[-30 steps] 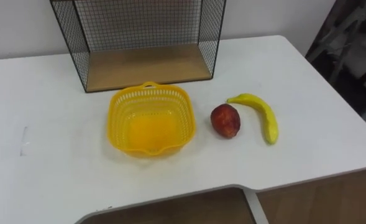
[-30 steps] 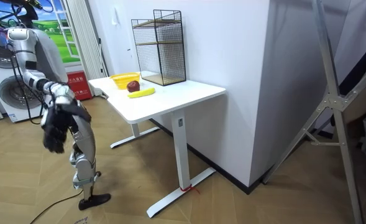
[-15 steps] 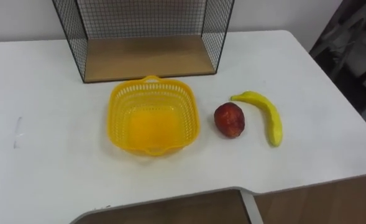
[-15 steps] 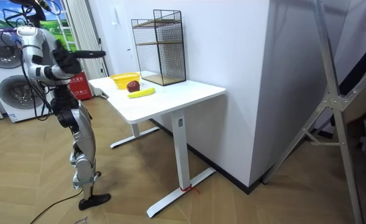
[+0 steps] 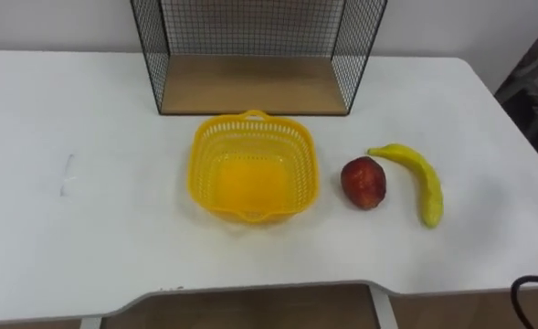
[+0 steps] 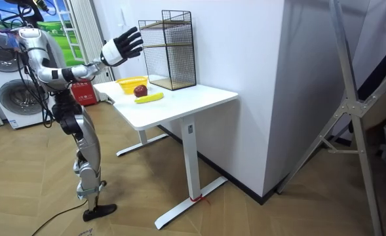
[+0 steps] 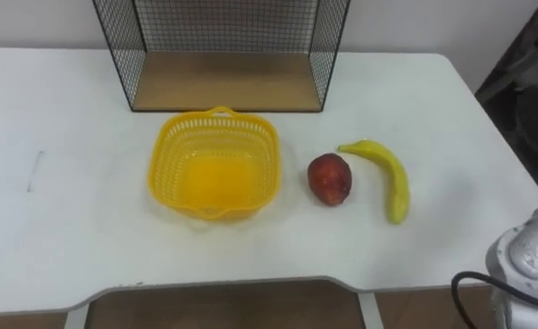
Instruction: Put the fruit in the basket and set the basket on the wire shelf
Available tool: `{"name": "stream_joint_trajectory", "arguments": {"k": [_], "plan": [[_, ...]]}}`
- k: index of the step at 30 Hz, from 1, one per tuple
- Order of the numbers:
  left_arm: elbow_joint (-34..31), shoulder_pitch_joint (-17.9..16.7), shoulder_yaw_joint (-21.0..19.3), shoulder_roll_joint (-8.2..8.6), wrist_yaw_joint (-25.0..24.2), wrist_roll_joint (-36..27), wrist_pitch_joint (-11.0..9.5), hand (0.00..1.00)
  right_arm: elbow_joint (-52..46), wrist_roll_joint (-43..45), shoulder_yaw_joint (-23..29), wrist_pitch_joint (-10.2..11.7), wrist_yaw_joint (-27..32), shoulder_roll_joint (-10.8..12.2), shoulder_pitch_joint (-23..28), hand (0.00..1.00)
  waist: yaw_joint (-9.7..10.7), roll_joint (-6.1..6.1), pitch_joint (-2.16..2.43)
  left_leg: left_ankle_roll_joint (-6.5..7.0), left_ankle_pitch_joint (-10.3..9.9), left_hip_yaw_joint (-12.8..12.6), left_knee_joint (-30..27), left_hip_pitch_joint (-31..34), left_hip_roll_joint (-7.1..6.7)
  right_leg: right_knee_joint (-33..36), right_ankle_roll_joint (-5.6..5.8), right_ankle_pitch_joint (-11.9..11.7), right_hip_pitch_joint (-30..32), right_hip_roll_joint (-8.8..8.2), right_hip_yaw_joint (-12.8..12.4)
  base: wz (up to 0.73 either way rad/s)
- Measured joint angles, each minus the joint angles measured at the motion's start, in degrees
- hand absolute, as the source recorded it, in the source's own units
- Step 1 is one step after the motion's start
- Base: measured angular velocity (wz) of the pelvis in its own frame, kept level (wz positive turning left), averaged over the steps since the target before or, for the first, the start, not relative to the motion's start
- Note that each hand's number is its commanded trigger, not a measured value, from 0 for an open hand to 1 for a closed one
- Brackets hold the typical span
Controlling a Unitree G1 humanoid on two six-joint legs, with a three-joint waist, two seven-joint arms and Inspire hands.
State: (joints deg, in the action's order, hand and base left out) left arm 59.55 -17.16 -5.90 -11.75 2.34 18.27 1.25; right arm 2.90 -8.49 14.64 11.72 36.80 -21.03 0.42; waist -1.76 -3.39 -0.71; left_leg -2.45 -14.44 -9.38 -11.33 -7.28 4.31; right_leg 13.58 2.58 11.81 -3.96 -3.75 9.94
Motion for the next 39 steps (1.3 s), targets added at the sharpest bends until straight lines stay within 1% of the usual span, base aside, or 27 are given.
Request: {"name": "stream_joint_trajectory", "arguments": {"k": [1,4,8,10,12,18,23,25,27,29,32,34,39], "plan": [[0.1,0.0,0.7,0.03,0.0,0.0,0.0,0.0,0.0,0.0,-1.0,0.0,-1.3,0.0,-0.8,0.0,0.0,0.07,0.04,0.0,0.0,0.1,-0.1,0.0,-0.01,0.0,0.0,0.0,-0.1,-0.06,0.2,0.07],[0.1,0.2,0.6,0.1,0.0,0.0,0.0,0.0,0.0,0.0,-3.0,-0.1,-4.9,0.0,-2.3,0.0,-0.3,0.08,0.04,-0.01,0.0,0.4,-0.3,0.1,-0.02,0.1,-0.01,0.0,-0.2,-0.1,0.5,0.05],[0.2,-0.1,0.6,0.12,-0.3,0.0,0.4,0.0,0.0,-0.1,-6.0,-0.8,-9.0,0.0,-2.6,0.0,-0.7,-0.01,0.07,-0.01,0.0,0.8,-0.4,0.0,-0.07,-0.1,0.02,0.0,-0.8,-0.15,0.8,0.05],[0.1,0.1,0.6,0.11,-0.4,0.3,1.0,0.0,0.0,0.0,-7.7,-1.4,-11.7,0.0,-2.6,0.0,-1.3,-0.01,0.08,-0.01,0.0,0.8,-0.4,0.0,-0.06,-0.2,0.01,0.0,-0.8,-0.15,0.8,0.0],[0.0,0.1,0.6,0.09,-0.4,1.1,1.0,0.0,0.0,0.0,-8.6,-1.9,-13.6,0.0,-2.6,0.0,-1.7,-0.06,0.12,-0.01,0.0,0.8,-0.4,0.0,-0.07,-0.2,0.02,0.0,-0.9,-0.16,0.9,0.02],[0.0,0.0,0.6,0.08,-0.5,1.5,0.9,0.0,0.1,0.1,-10.4,-1.9,-18.5,0.1,-2.6,0.0,-2.0,-0.28,0.26,-0.01,0.0,1.5,-0.3,-0.4,-0.08,-1.0,0.04,0.0,-1.9,-0.07,1.4,0.05],[0.0,0.0,0.7,0.09,-0.5,2.9,0.8,0.0,1.0,0.0,-12.6,-1.9,-22.2,0.1,-2.6,0.0,-2.2,-0.21,0.24,-0.01,0.0,1.5,-0.2,-0.6,-0.06,-1.0,0.04,0.0,-2.2,-0.07,1.4,0.0],[0.0,-0.2,0.7,0.11,-0.5,3.8,0.8,0.0,1.3,0.1,-13.5,-2.9,-24.1,0.2,-2.6,0.0,-2.2,-0.07,0.15,-0.01,0.0,1.5,-0.2,-1.1,-0.06,-1.0,0.04,0.0,-2.7,-0.07,1.5,0.0],[-0.1,-0.2,0.8,0.09,-0.5,3.8,0.9,0.0,1.4,0.0,-13.6,-3.1,-25.5,0.4,-2.5,0.0,-2.2,0.11,0.07,-0.01,0.0,1.6,-0.2,-1.2,-0.06,-1.0,0.04,0.0,-2.8,-0.08,1.5,0.0],[-0.1,-0.2,1.7,0.06,-0.5,3.8,0.9,0.0,1.5,0.0,-14.0,-3.1,-26.5,0.4,-2.5,0.0,-2.2,0.14,0.11,-0.01,0.0,1.6,-0.2,-1.2,-0.07,-1.0,0.04,0.0,-2.8,-0.08,1.5,0.0],[-0.1,-0.2,1.8,0.12,-0.5,3.8,0.9,0.0,1.8,0.1,-14.8,-3.1,-28.3,0.4,-2.4,0.0,-2.2,0.18,0.21,-0.02,0.0,1.6,-0.3,-1.2,-0.06,-1.0,0.03,0.0,-2.8,-0.07,1.5,0.0],[-0.1,-0.2,1.8,0.11,-0.5,3.8,0.9,0.0,2.4,0.1,-15.6,-3.1,-29.1,0.4,-2.4,0.0,-2.2,0.06,0.46,-0.02,0.0,1.6,-0.3,-1.1,-0.06,-1.0,0.03,0.0,-2.8,-0.08,1.5,0.0],[-0.1,-0.2,1.8,0.13,-0.3,3.9,0.9,0.0,5.0,0.5,-15.8,-3.2,-30.7,0.6,-2.4,0.0,-2.5,-0.26,0.74,-0.02,0.0,1.7,-0.4,-0.8,-0.06,-0.9,0.02,0.0,-2.6,-0.08,1.6,0.0]]}}
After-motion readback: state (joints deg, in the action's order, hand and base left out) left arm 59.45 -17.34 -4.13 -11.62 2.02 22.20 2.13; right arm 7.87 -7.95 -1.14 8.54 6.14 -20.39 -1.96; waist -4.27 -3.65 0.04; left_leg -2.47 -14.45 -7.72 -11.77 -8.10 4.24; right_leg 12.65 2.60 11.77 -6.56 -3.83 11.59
